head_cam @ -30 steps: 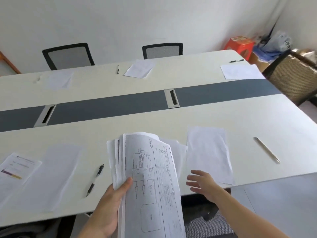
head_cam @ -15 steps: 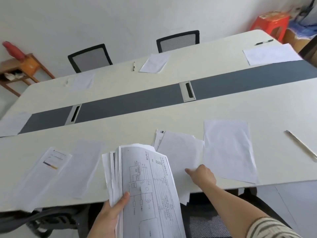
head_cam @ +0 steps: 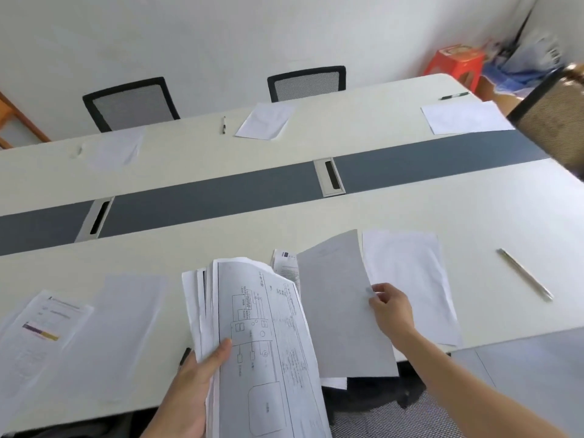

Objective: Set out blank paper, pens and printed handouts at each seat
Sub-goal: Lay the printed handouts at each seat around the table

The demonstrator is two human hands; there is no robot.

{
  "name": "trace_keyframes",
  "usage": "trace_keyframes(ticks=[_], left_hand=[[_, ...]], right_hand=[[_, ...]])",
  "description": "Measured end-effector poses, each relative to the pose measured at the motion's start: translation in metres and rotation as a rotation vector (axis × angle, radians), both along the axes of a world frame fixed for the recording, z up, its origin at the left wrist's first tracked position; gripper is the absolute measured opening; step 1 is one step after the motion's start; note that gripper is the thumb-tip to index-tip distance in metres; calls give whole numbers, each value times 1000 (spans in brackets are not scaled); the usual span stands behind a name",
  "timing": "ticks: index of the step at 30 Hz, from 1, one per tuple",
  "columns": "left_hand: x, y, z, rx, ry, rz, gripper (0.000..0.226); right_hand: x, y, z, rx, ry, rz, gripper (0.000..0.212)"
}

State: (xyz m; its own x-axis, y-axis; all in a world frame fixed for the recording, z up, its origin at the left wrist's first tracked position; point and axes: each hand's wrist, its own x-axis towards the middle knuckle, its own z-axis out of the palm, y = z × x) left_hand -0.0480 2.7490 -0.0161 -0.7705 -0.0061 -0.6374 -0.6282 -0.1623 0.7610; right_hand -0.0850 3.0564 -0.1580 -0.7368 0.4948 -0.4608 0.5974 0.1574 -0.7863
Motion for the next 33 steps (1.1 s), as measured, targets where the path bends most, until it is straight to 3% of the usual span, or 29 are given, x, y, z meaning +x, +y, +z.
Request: trace_keyframes(ticks=[4,8,11,15,19,21,24,28,30,33], left_hand=[[-21,5,9,86,46,-58,45],[-37,17,31,167,139,-161,28],[-44,23,43,194,202,-174,28],[-42,30,50,280,199,-191,25],[-35,36,41,109,235,-177,31],[-34,32,35,6,269,-130,39],[-30,24,25,-70,279,-83,23],[-24,14,15,-125,263,-31,23],[-20,9,13,-82,216,-7,23],[-13,5,13,-40,186,22,35]], right_hand=[[4,31,48,-92,113,-87,22],[15,53,73,-261,106,-204,31],[25,58,77,-296,102,-286,29],[34,30,80,-355,95,-211,25],[38,-12,96,-568,105,26,24],[37,-24,103,-634,98,113,33],[36,-31,107,-693,84,175,41],[34,-35,105,-759,61,175,35],[33,-38,102,-732,56,111,25],[33,-48,96,-609,127,113,42]])
